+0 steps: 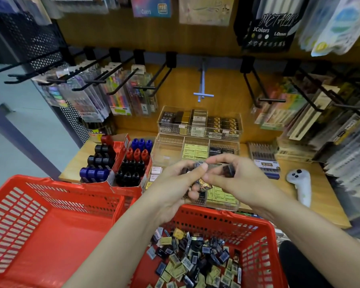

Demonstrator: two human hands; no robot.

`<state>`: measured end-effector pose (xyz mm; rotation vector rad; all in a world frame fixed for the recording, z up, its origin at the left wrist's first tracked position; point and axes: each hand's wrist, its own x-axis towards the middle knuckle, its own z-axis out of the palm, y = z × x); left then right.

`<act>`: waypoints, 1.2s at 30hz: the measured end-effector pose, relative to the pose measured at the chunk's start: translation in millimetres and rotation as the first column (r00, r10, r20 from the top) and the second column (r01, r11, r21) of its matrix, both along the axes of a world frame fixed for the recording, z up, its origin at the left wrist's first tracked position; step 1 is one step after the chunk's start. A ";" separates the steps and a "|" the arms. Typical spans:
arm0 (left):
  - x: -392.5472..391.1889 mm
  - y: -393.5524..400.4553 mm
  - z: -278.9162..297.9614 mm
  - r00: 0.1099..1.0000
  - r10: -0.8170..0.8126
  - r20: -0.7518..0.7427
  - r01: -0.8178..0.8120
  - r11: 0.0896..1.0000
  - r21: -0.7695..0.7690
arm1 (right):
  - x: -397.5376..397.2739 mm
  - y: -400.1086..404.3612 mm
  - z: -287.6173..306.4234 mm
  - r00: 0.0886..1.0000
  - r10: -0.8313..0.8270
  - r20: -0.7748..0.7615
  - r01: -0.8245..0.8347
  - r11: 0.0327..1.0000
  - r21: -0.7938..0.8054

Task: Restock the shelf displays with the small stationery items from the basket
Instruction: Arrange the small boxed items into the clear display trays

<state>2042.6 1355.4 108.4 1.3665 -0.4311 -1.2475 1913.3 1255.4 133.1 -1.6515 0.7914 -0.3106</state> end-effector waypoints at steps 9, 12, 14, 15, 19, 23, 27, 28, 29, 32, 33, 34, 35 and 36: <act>15.6 -4.9 3.5 0.983 0.125 -0.132 -0.124 0.992 0.018 | 13.5 -28.2 12.6 0.985 -0.165 0.060 0.093 0.781 0.618; 14.0 -0.7 3.9 0.989 0.109 -0.101 -0.108 0.994 0.013 | 3.4 -25.8 10.0 0.997 -0.072 0.034 0.050 0.897 0.439; 10.9 1.1 4.3 0.991 0.104 -0.080 -0.104 0.995 0.006 | -1.7 -21.8 8.4 0.999 -0.054 0.002 0.051 0.956 0.290; 9.2 1.9 3.9 0.992 0.102 -0.071 -0.102 0.995 0.000 | -3.7 -20.3 8.0 0.998 -0.055 -0.006 0.055 0.973 0.222; 3.8 6.7 1.1 0.997 0.070 -0.018 -0.070 0.997 -0.012 | -11.4 -16.4 9.5 0.996 -0.081 0.037 0.077 0.992 0.103; 2.6 8.3 2.1 0.994 0.092 -0.053 -0.093 0.996 -0.017 | -16.7 -18.7 8.3 0.978 -0.139 0.154 0.085 0.945 0.315; 0.1 4.3 5.9 0.987 0.096 -0.129 -0.101 0.994 -0.035 | -13.8 -20.0 8.0 0.965 -0.203 0.167 0.090 0.852 0.516; -0.9 3.2 6.2 0.987 0.090 -0.133 -0.095 0.995 -0.034 | -12.9 -19.8 7.4 0.965 -0.207 0.161 0.092 0.844 0.529; -1.8 2.2 6.3 0.988 0.081 -0.129 -0.085 0.996 -0.030 | -12.6 -19.7 6.8 0.966 -0.203 0.158 0.085 0.832 0.547; -3.4 -0.4 7.3 0.995 0.043 -0.095 -0.045 0.999 -0.026 | -14.4 -19.5 4.4 0.979 -0.159 0.127 0.060 0.822 0.567; -3.3 -1.3 7.9 0.996 0.031 -0.084 -0.034 0.999 -0.031 | -14.7 -19.3 3.4 0.984 -0.145 0.107 0.068 0.849 0.524; -3.1 -2.2 8.3 0.997 0.020 -0.070 -0.023 0.999 -0.034 | -14.8 -18.6 1.9 0.987 -0.137 0.088 0.083 0.886 0.456; -3.1 -2.9 8.6 0.999 0.008 -0.050 -0.009 0.999 -0.033 | -14.6 -17.1 0.4 0.988 -0.135 0.080 0.096 0.924 0.371; -3.4 -3.5 8.7 1.000 -0.004 -0.029 0.004 1.000 -0.030 | -14.3 -15.2 -1.2 0.989 -0.127 0.082 0.099 0.953 0.285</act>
